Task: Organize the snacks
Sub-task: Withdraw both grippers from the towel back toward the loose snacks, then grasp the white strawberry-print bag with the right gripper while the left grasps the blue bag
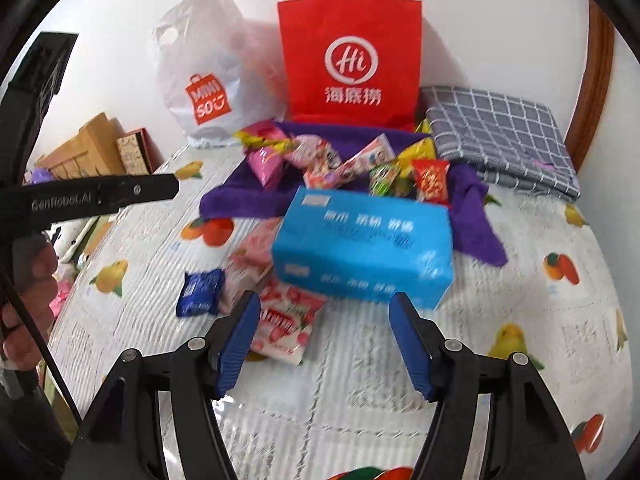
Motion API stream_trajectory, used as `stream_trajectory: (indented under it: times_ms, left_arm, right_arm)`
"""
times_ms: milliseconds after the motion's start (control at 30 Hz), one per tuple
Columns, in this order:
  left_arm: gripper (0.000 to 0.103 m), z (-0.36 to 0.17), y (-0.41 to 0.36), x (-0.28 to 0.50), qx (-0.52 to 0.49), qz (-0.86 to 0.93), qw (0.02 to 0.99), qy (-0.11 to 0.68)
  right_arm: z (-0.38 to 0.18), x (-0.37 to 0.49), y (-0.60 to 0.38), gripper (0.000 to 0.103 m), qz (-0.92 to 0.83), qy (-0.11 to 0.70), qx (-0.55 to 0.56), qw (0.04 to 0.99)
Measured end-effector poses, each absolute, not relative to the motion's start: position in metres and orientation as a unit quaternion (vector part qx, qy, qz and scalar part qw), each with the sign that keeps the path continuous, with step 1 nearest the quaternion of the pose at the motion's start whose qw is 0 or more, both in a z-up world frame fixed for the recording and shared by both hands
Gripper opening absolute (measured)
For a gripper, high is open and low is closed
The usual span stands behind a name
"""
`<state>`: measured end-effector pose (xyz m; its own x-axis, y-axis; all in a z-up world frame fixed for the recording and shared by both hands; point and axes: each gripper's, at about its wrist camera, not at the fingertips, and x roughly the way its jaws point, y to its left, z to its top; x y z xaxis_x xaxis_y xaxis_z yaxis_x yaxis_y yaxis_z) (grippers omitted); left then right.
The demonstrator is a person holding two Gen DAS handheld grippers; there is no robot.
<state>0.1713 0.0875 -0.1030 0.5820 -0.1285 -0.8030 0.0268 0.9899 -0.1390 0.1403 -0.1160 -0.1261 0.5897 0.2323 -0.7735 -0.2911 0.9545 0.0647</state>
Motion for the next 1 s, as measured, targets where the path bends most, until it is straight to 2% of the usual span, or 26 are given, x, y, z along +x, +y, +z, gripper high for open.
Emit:
stream_trajectory:
  times_ms: [133,533,767,800,867,1000]
  left_arm:
    - [0.065,-0.122,0.104,0.16,-0.075,-0.035,0.881,0.466]
    - [0.065,-0.172,0.14,0.144,-0.107,-0.022,0.86,0.498]
    - [0.065,-0.18,0.142,0.142,-0.11,-0.042,0.857,0.502]
    - [0.065,-0.18,0.14,0.143,-0.11,-0.047,0.857,0.501]
    - [0.065,-0.18,0.136,0.145,-0.113,-0.059,0.855,0.502]
    - [0.065,-0.186,0.119,0.152,-0.129,-0.091,0.847,0.507]
  right_arm:
    - [-0.139,0.133,-0.11,0.074,0.149,0.432,-0.035,0.889]
    - [-0.18,0.148,-0.079,0.074,0.167,0.467,-0.013,0.868]
    - [-0.21,0.172,-0.073,0.075,0.129,0.488,0.019,0.863]
    - [-0.21,0.172,-0.072,0.073,0.122,0.479,0.012,0.869]
    - [-0.211,0.17,-0.069,0.06,0.11,0.474,-0.013,0.873]
    - [-0.211,0.167,-0.083,0.058,0.128,0.467,-0.017,0.875]
